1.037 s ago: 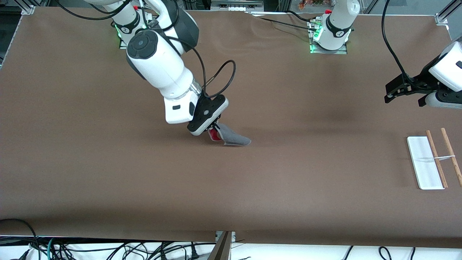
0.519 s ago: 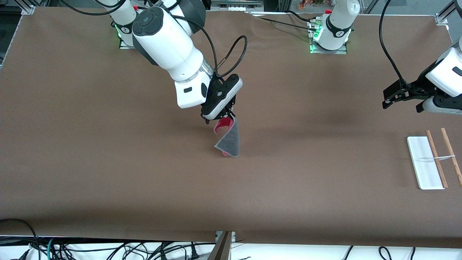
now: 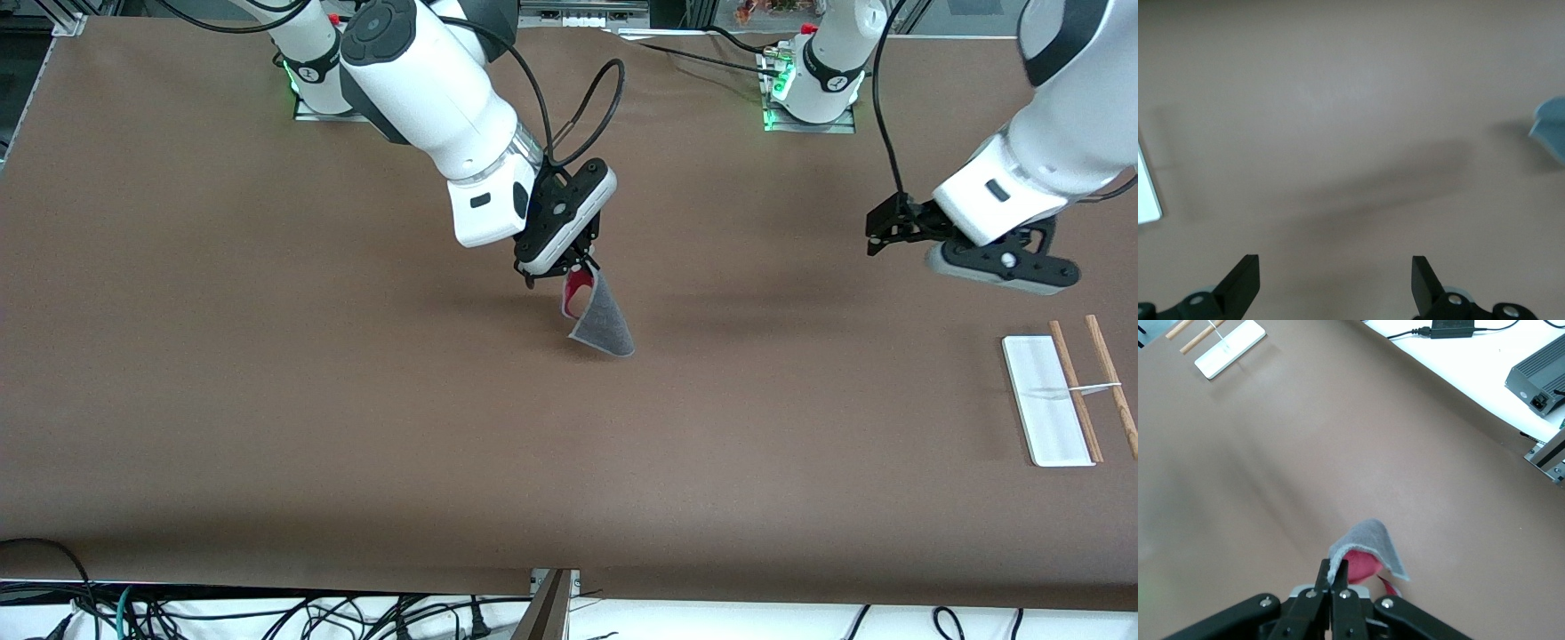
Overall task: Pass towel and hang on rack
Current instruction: 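Hold the towel up with the right gripper while the left gripper approaches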
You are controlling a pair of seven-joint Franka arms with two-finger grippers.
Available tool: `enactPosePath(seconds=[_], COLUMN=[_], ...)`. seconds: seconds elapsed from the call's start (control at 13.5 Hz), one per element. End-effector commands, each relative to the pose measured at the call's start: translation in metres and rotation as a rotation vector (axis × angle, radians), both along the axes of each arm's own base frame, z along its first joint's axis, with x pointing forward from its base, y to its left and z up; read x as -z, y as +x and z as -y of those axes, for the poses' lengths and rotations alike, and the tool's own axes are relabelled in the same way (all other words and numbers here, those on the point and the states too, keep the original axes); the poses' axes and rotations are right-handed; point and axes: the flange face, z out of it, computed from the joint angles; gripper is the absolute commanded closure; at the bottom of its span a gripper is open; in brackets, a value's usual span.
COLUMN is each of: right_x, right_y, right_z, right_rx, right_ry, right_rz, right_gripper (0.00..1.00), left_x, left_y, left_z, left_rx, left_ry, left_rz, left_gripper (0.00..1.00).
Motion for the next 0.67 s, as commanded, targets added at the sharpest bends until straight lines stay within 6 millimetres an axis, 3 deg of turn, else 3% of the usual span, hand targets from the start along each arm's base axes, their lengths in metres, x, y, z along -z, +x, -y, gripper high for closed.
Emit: enactPosePath(seconds=[0.0,0.22,0.44,0.59], right_x=[-0.010,-0.011,-0.027,-0.029], right_y=[-0.003,-0.004,-0.006,-0.005], right_z=[-0.002,-0.004,-0.009,-0.008], right_rx=[0.012,0.009,0.006,0.009], right_ry=[0.024,0.026,0.060,0.064], right_rz=[-0.008,-0.007,0.029,0.033], right_gripper=[1.00,1.00,1.00,1.00], left_x=[0.018,0.048,0.089,0.114], left_y=[-0.003,0.006,0.005,0.008], left_z=[-0.001,0.002,0.010,0.031], left_rx=[0.045,0.218,0.236,0.310], left_ry=[-0.020,-0.104,-0.197,-0.257], left_rz=[-0.019,0.046,0.036,0.042], left_gripper=[0.00,0.00,0.00,0.00])
